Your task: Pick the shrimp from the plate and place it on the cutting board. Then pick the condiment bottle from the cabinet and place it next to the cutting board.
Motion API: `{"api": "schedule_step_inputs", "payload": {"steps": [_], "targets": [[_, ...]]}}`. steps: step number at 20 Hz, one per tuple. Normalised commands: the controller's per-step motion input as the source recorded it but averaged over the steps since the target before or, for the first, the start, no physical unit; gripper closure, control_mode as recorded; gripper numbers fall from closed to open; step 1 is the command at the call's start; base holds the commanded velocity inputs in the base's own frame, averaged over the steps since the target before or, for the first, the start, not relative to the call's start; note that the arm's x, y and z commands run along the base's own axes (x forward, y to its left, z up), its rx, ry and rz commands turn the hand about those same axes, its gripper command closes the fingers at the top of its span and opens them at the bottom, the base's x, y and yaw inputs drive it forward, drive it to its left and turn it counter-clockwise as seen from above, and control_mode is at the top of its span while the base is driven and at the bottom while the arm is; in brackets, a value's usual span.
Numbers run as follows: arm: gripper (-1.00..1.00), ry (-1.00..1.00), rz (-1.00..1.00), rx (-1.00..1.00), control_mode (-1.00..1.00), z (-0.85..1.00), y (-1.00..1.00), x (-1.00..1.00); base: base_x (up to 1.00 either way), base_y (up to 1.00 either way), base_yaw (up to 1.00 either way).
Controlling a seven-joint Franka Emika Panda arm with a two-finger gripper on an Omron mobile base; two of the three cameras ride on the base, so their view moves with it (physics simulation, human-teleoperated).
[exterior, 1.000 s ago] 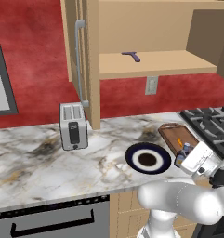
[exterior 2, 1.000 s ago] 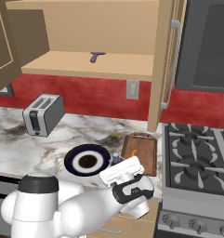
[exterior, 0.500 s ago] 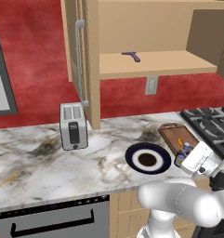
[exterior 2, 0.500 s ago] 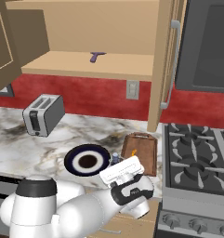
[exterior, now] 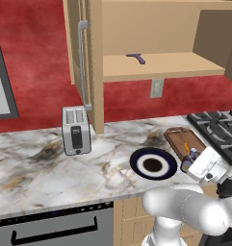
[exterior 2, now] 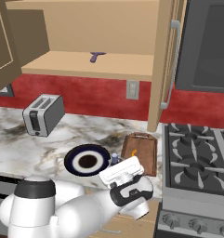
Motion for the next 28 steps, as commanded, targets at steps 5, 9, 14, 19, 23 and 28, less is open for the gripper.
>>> {"api": "schedule_step_inputs", "payload": {"steps": [5, 9, 14, 19, 23, 28], "targets": [[1.00, 0.00, 0.00, 0.00, -1.00, -0.06, 0.00, -0.06, 0.00, 0.00, 0.00], [1.00, 0.00, 0.00, 0.00, -1.00, -0.07, 0.00, -0.05, 0.00, 0.00, 0.00], [1.00, 0.00, 0.00, 0.00, -1.00, -0.07, 0.00, -0.08, 0.00, 0.00, 0.00], [1.00, 0.00, 0.00, 0.00, -1.00, -0.08, 0.00, -0.11, 0.00, 0.00, 0.00], [1.00, 0.00, 0.00, 0.00, -1.00, -0.08, 0.00, -0.08, 0.00, 0.00, 0.00], [1.00, 0.00, 0.00, 0.00, -1.00, -0.07, 0.00, -0.02, 0.00, 0.00, 0.00]]}}
